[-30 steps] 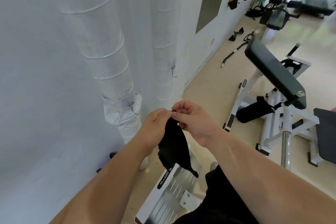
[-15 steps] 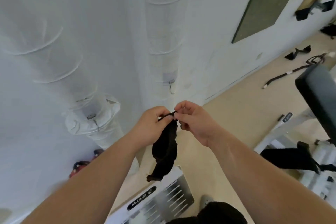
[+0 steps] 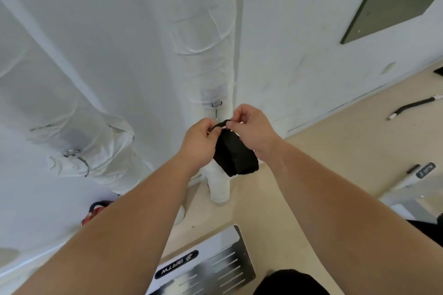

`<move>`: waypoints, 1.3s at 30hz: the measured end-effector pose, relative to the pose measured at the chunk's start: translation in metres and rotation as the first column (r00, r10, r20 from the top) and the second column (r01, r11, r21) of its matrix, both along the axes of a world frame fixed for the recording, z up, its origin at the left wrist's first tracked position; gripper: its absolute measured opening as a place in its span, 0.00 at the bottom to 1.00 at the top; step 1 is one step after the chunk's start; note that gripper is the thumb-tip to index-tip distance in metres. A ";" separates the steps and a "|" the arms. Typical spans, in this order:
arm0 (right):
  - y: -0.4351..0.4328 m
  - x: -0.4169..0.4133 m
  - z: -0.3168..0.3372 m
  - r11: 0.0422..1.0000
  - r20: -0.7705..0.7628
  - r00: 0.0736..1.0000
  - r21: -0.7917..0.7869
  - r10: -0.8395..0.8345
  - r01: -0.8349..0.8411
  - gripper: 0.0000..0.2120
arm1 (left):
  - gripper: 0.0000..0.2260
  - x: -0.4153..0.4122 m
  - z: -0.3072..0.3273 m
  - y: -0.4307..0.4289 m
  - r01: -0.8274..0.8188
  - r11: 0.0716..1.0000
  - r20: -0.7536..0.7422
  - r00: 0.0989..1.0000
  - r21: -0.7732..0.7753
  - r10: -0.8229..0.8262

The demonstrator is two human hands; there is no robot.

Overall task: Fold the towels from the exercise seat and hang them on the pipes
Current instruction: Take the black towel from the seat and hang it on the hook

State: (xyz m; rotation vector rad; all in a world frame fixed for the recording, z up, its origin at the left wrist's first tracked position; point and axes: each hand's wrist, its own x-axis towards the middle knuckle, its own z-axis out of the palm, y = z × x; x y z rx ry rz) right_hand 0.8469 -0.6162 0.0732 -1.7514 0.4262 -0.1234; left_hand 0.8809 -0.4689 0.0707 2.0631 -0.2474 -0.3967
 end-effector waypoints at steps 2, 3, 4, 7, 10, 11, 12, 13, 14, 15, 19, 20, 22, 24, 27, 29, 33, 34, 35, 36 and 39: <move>0.000 0.011 -0.003 0.999 0.022 0.999 -0.011 -0.030 0.031 0.12 | 0.09 0.006 -0.003 -0.003 -0.064 0.997 -0.010 0.998 -0.050 0.063; 0.001 0.016 -0.005 0.999 0.024 0.999 -0.009 -0.041 0.041 0.12 | 0.08 0.008 -0.005 -0.004 -0.087 0.994 -0.016 0.996 -0.060 0.086; 0.002 0.019 -0.008 0.999 0.017 0.999 -0.006 -0.047 0.048 0.12 | 0.08 0.010 -0.008 -0.004 -0.102 0.993 -0.021 0.995 -0.054 0.101; 0.007 0.026 -0.018 0.998 -0.017 0.998 -0.015 -0.065 0.064 0.12 | 0.09 0.016 -0.018 -0.004 -0.137 0.990 -0.043 0.990 -0.017 0.136; 0.009 0.032 -0.019 0.996 -0.045 0.995 -0.012 -0.092 0.092 0.13 | 0.10 0.023 -0.020 -0.008 -0.180 0.984 -0.050 0.982 0.000 0.180; 0.009 0.034 -0.018 0.996 -0.053 0.994 -0.011 -0.094 0.093 0.12 | 0.11 0.025 -0.021 -0.009 -0.196 0.980 -0.066 0.979 -0.017 0.195; 0.007 0.035 -0.016 0.996 -0.067 0.994 -0.009 -0.090 0.089 0.12 | 0.11 0.026 -0.021 -0.009 -0.215 0.975 -0.094 0.973 -0.047 0.210; 0.006 0.036 -0.015 0.997 -0.083 0.993 -0.006 -0.083 0.083 0.12 | 0.10 0.027 -0.021 -0.009 -0.236 0.968 -0.124 0.966 -0.079 0.226; 0.004 0.037 -0.015 0.997 -0.099 0.992 -0.004 -0.078 0.078 0.12 | 0.09 0.028 -0.021 -0.009 -0.259 0.961 -0.147 0.959 -0.101 0.243; 0.003 0.037 -0.016 0.997 -0.111 0.991 -0.005 -0.079 0.079 0.12 | 0.08 0.028 -0.023 -0.008 -0.287 0.952 -0.162 0.950 -0.106 0.268; 0.003 0.034 -0.020 0.992 -0.139 0.985 0.054 -0.107 0.115 0.10 | 0.08 0.029 -0.029 -0.003 -0.446 0.891 -0.226 0.879 -0.084 0.419; 0.003 0.032 -0.020 0.989 -0.145 0.984 0.088 -0.106 0.119 0.10 | 0.08 0.029 -0.030 -0.001 -0.457 0.885 -0.242 0.872 -0.092 0.425; 0.001 0.028 -0.016 0.986 -0.151 0.984 0.116 -0.097 0.116 0.08 | 0.09 0.030 -0.027 0.004 -0.446 0.890 -0.241 0.878 -0.094 0.414; 0.000 0.022 -0.012 0.988 -0.170 0.979 0.094 -0.109 0.126 0.05 | 0.10 0.031 -0.021 0.011 -0.427 0.901 -0.222 0.888 -0.069 0.404; 0.000 0.010 -0.005 0.971 -0.216 0.956 0.084 -0.201 0.223 0.03 | 0.08 0.027 -0.009 0.027 -0.372 0.928 -0.201 0.912 -0.035 0.358; 0.006 0.001 0.001 0.950 -0.242 0.933 0.096 -0.266 0.296 0.02 | 0.05 0.024 -0.001 0.042 -0.319 0.947 -0.180 0.933 -0.021 0.310; 0.043 -0.020 0.017 0.915 -0.244 0.898 0.080 -0.367 0.396 0.03 | 0.05 0.019 0.026 0.083 -0.154 0.988 -0.116 0.982 -0.030 0.149; 0.057 -0.027 0.021 0.903 -0.241 0.885 0.069 -0.398 0.424 0.03 | 0.05 0.017 0.034 0.097 -0.098 0.995 -0.096 0.991 -0.033 0.094; 0.074 -0.036 0.025 0.887 -0.240 0.869 0.058 -0.434 0.459 0.03 | 0.05 0.014 0.042 0.113 -0.044 0.998 -0.077 0.996 -0.034 0.042; 0.094 -0.046 0.029 0.867 -0.242 0.848 0.049 -0.472 0.497 0.03 | 0.04 0.011 0.049 0.131 0.003 0.999 -0.054 0.999 -0.039 -0.006; 0.161 -0.085 0.039 0.786 -0.258 0.768 0.047 -0.586 0.616 0.02 | 0.04 -0.001 0.064 0.186 0.167 0.986 -0.023 0.986 -0.008 -0.167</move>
